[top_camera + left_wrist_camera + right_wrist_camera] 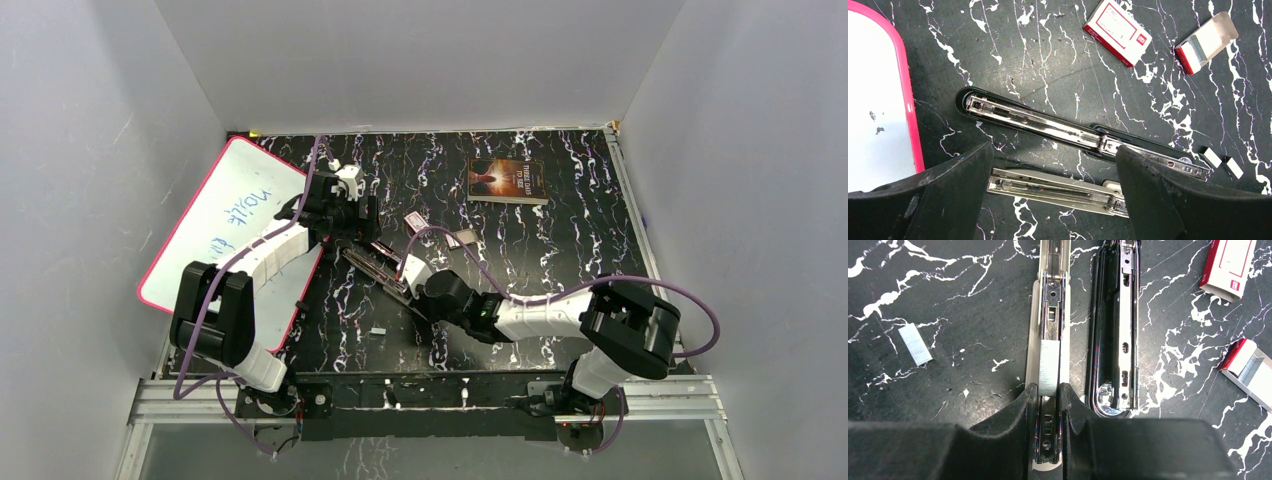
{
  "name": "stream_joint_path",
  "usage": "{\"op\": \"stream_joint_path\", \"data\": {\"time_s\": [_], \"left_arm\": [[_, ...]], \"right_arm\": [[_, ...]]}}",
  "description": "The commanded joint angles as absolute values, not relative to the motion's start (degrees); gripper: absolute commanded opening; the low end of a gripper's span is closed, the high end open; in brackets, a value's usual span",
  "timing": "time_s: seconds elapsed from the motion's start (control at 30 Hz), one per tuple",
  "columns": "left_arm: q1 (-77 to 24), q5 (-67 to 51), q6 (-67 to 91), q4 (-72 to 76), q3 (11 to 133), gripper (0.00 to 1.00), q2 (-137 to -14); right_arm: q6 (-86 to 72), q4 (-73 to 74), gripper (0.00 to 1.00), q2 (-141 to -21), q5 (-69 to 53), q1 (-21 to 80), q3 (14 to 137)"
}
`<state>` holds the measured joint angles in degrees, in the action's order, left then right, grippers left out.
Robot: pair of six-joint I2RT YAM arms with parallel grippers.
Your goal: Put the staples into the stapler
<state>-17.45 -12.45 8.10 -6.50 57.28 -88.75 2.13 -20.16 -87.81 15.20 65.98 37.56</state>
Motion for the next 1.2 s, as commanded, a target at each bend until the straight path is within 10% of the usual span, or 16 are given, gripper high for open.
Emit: {"op": "stream_joint_path", "data": {"time_s": [0.0,0.7,1.17], "left_arm": [[-17.27,-12.22,7.59,-7.21,59.24,0.92,-87.4],[-17.23,-12.48,7.65,-7.16,59.23,0.92,-87.88],[-17.24,-12.66,7.65,-7.06,59.24,0.92,-87.89]], "right_arm": [[0.56,-32.31,0.18,-84.78,14.99,65.74,36.44],[-3.22,-39.19,0.18,-86.12,17.38,65.74,35.18],[-1.73,-30.62,0.42,-84.46,16.07,65.74,35.01]]}}
